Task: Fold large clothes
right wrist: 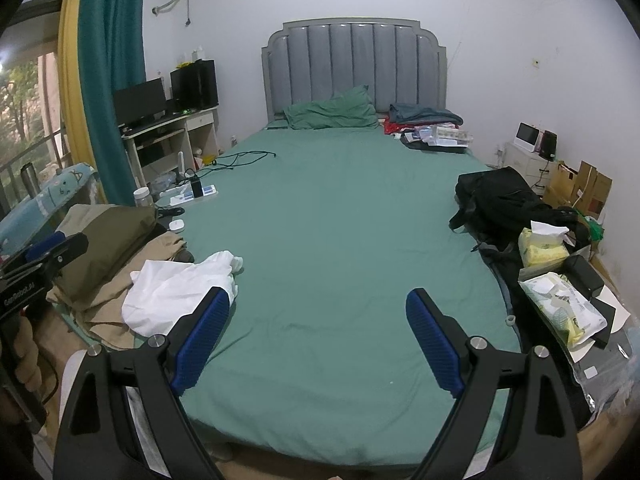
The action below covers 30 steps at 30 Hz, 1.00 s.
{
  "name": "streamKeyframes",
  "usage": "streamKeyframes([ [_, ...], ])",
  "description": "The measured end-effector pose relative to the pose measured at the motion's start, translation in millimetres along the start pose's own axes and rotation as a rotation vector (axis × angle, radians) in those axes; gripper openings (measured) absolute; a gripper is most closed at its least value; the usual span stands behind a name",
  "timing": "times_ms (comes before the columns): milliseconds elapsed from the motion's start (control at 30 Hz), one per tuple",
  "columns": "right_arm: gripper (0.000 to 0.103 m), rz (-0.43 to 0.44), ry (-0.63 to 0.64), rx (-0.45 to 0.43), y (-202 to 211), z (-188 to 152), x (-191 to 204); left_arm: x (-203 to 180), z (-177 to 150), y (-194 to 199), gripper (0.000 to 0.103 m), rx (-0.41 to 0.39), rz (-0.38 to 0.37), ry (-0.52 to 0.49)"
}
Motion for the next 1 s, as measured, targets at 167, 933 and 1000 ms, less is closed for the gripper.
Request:
streamKeyframes([
  [167, 0.089, 0.003, 0.002, -0.002, 0.2, -0.2, 0.8, -0.4, 0.0, 0.4, 0.076, 0.0, 0.0, -0.001],
  [933, 0.089, 0.004, 0.005, -0.002, 0.9, -0.4, 2.4, -0.8, -0.1, 0.5, 0.076, 0.0, 0.001, -0.001],
  [1000, 0.089, 0.006, 0.005, -0.003, 1.1, -0.3, 2.9, -0.7, 0.0, 0.4, 0.076, 0.001, 0.0, -0.001],
])
Point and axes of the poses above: each gripper's, at about its wrist camera, not at the fingertips, and y roughly against the way its jaws point, x to its left, z to its top, the point moved 1 cm from there along -y, roughly the way its jaws point, and after that the axes turned 12 degrees about z, right-handed, at the moved point
